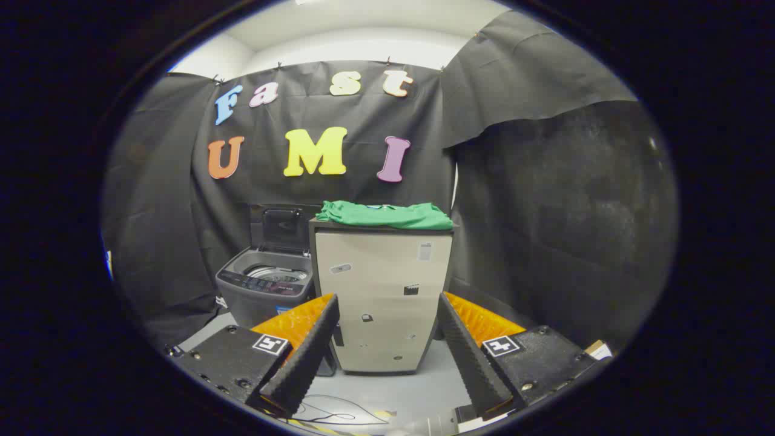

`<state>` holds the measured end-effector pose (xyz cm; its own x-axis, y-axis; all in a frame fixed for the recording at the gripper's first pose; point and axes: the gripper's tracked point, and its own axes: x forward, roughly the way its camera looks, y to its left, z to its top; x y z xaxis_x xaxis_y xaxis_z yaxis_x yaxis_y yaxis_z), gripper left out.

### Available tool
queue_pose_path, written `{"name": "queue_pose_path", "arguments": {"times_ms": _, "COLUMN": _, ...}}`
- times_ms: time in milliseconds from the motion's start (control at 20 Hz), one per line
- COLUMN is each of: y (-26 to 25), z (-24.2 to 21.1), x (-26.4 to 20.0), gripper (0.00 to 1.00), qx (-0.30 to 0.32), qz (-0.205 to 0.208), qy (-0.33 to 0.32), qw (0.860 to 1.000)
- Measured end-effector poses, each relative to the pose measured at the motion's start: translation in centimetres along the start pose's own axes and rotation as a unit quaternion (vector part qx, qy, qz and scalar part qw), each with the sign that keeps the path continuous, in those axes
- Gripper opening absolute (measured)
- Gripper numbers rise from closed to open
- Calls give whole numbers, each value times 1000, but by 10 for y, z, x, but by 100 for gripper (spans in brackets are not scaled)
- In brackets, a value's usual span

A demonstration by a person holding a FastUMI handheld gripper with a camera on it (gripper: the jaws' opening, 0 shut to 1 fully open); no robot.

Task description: Put the clothes into the washing machine and then close the washing machine lid.

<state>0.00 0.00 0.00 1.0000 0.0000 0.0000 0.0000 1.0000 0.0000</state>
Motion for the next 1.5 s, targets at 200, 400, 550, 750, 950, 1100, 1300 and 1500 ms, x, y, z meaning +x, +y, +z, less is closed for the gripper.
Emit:
{"name": "queue_pose_path", "arguments": {"times_ms": 200, "y": -1, "z": 5, "x": -3, "gripper": 100, "qx": -4, "qz": -3, "qy": -4, "qw": 1000}}
{"name": "queue_pose_path", "arguments": {"times_ms": 400, "y": 0, "z": 8, "x": -2, "gripper": 100, "qx": -5, "qz": -6, "qy": -6, "qw": 1000}}
{"name": "queue_pose_path", "arguments": {"times_ms": 550, "y": 1, "z": 10, "x": -2, "gripper": 100, "qx": -4, "qz": -6, "qy": -6, "qw": 1000}}
{"name": "queue_pose_path", "arguments": {"times_ms": 750, "y": 4, "z": 12, "x": -2, "gripper": 100, "qx": -5, "qz": -7, "qy": -5, "qw": 1000}}
{"name": "queue_pose_path", "arguments": {"times_ms": 950, "y": 7, "z": 19, "x": 0, "gripper": 100, "qx": 0, "qz": -9, "qy": -5, "qw": 1000}}
{"name": "queue_pose_path", "arguments": {"times_ms": 1100, "y": 9, "z": 32, "x": 3, "gripper": 100, "qx": -2, "qz": -13, "qy": -10, "qw": 1000}}
{"name": "queue_pose_path", "arguments": {"times_ms": 1300, "y": 13, "z": 59, "x": 11, "gripper": 100, "qx": 6, "qz": -22, "qy": -16, "qw": 1000}}
{"name": "queue_pose_path", "arguments": {"times_ms": 1500, "y": 9, "z": 96, "x": 27, "gripper": 100, "qx": 12, "qz": -41, "qy": -27, "qw": 999}}
